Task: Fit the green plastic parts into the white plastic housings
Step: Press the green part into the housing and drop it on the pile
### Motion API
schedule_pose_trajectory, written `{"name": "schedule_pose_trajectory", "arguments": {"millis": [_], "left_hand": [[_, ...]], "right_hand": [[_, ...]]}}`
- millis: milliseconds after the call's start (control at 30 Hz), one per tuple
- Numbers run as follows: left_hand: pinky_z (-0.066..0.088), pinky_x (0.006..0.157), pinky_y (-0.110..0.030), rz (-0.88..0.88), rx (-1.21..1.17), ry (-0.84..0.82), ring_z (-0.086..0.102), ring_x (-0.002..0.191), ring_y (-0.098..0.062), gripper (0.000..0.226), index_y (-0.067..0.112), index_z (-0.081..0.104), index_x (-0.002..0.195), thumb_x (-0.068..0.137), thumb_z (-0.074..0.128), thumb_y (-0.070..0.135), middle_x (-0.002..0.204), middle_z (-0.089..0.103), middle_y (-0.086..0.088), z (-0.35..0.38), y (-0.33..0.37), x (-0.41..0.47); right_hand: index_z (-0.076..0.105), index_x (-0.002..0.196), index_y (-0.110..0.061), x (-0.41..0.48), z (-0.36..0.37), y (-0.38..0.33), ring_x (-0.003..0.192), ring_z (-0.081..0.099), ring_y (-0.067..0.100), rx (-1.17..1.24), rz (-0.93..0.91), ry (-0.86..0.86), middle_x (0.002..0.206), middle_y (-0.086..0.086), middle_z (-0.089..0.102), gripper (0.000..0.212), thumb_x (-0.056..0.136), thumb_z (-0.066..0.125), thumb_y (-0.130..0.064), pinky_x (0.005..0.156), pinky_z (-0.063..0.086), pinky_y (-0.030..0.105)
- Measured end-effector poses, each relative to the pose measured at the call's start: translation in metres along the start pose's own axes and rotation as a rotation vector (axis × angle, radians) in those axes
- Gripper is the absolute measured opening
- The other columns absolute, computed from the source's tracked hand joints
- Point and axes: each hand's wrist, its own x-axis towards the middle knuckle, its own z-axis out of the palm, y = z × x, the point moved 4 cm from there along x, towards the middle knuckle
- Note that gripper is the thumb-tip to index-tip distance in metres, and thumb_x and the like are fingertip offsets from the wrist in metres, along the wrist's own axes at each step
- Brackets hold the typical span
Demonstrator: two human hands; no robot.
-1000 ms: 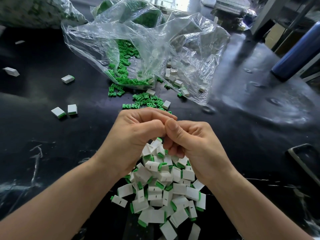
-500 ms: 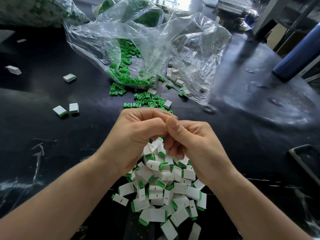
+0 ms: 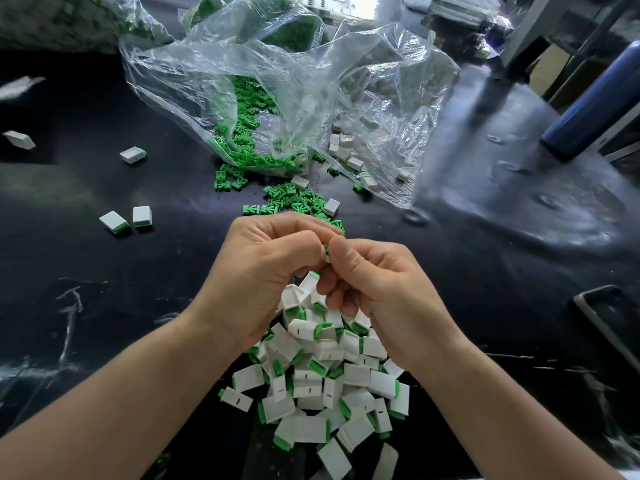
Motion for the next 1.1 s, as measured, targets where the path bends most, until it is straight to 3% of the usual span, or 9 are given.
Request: {"name": "schedule_pose_trajectory", "arguments": {"millis": [367, 567, 833, 1100], "left_hand": [[0.045, 0.041, -0.027, -0.02, -0.066, -0.042, 0.048, 0.043, -0.024, 0.023, 0.004, 0.068, 0.052, 0.059, 0.048, -0.004, 0.059, 0.054, -0.02, 0.0017, -0.001, 0.0007], [0.046, 0.043, -0.035, -0.038, -0.133, -0.152, 0.046, 0.042, -0.028, 0.018, -0.007, 0.067, 0.064, 0.065, 0.049, -0.004, 0.055, 0.051, -0.024, 0.0034, 0.0009, 0.0013], [0.05, 0.05, -0.027, -0.081, -0.08, -0.093, 0.06, 0.054, -0.022, 0.018, 0.001, 0.074, 0.071, 0.064, 0.057, 0.002, 0.066, 0.068, -0.013, -0.0033, -0.0027, 0.0024], [0.053, 0.058, -0.025, -0.065, 0.004, -0.069, 0.066, 0.064, -0.02, 0.02, 0.006, 0.075, 0.075, 0.063, 0.059, 0.006, 0.073, 0.071, -0.01, -0.0037, -0.0003, 0.0007]], "right_hand": [[0.063, 0.057, -0.022, -0.0008, 0.0018, 0.0009, 0.047, 0.051, 0.007, -0.064, -0.05, 0.047, 0.054, -0.004, 0.058, 0.033, 0.083, 0.053, -0.04, 0.045, 0.037, 0.016], [0.062, 0.068, -0.009, 0.0, 0.0032, -0.0009, 0.046, 0.05, 0.009, 0.047, 0.005, -0.034, 0.055, 0.0, 0.057, 0.036, 0.082, 0.051, -0.039, 0.043, 0.038, 0.017], [0.062, 0.069, -0.007, 0.0025, -0.0012, 0.0005, 0.043, 0.049, 0.01, 0.191, 0.178, -0.127, 0.054, 0.002, 0.058, 0.038, 0.072, 0.048, -0.043, 0.041, 0.035, 0.016], [0.062, 0.071, -0.005, 0.0028, -0.0005, 0.0021, 0.044, 0.049, 0.01, 0.245, 0.233, -0.167, 0.054, 0.003, 0.058, 0.042, 0.072, 0.046, -0.043, 0.041, 0.035, 0.016]]}}
